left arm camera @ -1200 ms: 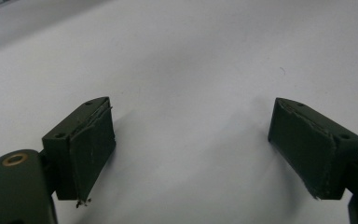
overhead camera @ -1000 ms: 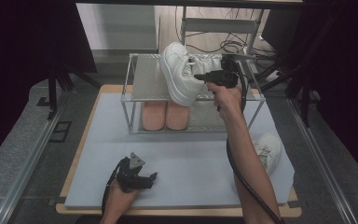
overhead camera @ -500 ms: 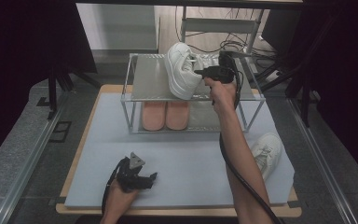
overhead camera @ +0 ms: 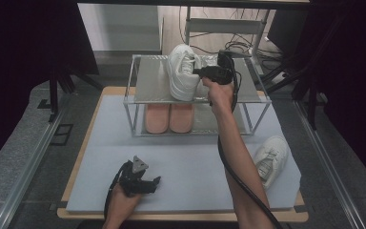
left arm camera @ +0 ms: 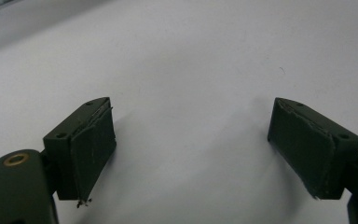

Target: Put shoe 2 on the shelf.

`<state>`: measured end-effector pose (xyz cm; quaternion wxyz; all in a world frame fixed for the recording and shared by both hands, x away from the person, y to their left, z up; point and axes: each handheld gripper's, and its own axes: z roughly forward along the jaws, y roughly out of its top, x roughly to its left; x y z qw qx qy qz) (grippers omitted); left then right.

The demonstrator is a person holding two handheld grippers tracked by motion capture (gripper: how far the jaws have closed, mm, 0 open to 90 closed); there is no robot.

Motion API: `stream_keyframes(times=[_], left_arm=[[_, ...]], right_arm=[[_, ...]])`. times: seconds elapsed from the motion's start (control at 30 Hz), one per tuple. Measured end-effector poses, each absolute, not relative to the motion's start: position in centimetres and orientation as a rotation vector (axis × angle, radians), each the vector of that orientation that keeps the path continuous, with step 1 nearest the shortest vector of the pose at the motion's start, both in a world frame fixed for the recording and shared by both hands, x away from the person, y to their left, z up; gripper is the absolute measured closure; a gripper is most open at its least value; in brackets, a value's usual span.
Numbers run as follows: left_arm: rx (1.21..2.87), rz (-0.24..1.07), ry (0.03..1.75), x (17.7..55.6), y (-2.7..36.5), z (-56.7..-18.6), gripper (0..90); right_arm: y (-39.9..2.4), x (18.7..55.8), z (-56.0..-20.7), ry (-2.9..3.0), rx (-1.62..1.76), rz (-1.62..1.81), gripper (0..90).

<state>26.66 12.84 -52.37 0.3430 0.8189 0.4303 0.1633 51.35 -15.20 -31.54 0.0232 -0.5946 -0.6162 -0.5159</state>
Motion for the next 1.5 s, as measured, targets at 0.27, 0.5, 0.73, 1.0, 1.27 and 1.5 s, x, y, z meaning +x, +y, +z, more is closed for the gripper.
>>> stream_keyframes(times=[0.27,0.5,0.73,1.0,1.27,1.5], left_arm=[[2.128,0.425,1.118,26.7,12.8,-52.4,15.1],[2.127,0.426,1.117,26.7,12.8,-52.4,15.2],[2.127,0.428,1.117,26.6,12.8,-52.4,15.2],[2.129,0.429,1.116,26.6,12.8,-52.4,15.3],[2.125,0.429,1.118,26.6,12.8,-52.4,15.3],[2.128,0.427,1.118,26.6,12.8,-52.4,15.3]], right_arm=[[-14.2,51.1,-31.1,-2.014,-1.754,-1.644,58.8],[-15.1,50.6,-31.1,-2.066,-1.693,-1.691,49.9],[-16.2,49.3,-30.7,-2.161,-1.614,-1.766,44.5],[-17.5,47.5,-30.2,-2.316,-1.599,-1.823,36.1],[-18.5,45.2,-30.4,-2.462,-1.514,-1.827,25.8],[-18.0,43.1,-30.6,-2.646,-1.368,-1.748,14.2]])
